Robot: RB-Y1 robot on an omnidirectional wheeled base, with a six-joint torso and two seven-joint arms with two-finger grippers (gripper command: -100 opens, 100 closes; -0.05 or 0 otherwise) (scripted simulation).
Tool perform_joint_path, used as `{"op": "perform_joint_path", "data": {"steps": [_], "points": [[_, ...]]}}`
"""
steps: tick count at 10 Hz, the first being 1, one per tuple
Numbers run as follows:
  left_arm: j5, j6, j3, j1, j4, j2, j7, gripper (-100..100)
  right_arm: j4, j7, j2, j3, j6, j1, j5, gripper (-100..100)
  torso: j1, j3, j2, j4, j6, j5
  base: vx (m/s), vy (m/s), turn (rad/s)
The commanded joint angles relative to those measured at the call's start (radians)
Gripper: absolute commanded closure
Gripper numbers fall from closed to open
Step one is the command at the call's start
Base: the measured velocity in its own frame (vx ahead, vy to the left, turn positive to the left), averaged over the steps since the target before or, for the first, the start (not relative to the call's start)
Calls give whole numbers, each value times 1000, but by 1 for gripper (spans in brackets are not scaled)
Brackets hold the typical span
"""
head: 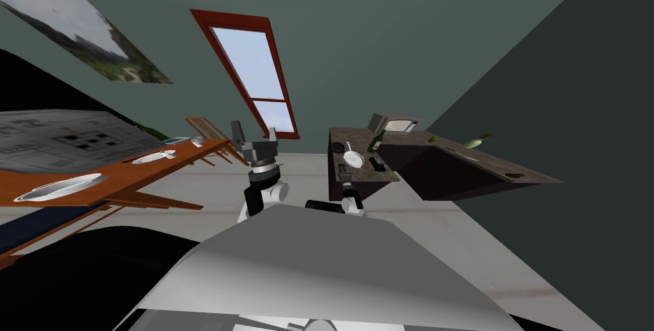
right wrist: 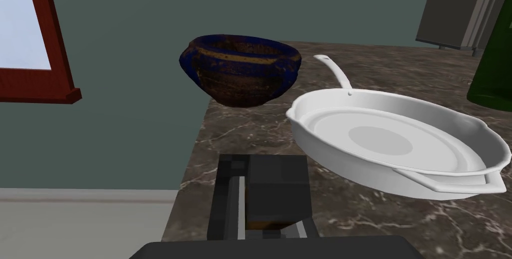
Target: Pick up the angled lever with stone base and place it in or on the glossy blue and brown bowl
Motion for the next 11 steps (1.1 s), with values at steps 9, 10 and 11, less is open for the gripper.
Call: {"op": "perform_joint_path", "data": {"steps": [9, 10, 11], "points": [[0, 0, 0, 0, 0, 0, 0, 0, 26, 35, 64, 57, -30, 18, 29, 0, -7, -4, -2, -6, 2, -1, 18, -42, -39], [0, 0, 0, 0, 0, 0, 0, 0, 25, 34, 61, 58, -30, 29, 27, 100, -4, -3, -1, -6, 2, -1, -110, -5, -9], [0, 0, 0, 0, 0, 0, 0, 0, 21, 31, 58, 57, -32, 43, 23, 100, -4, -1, 6, -8, 3, -1, -228, 35, -11]]}}
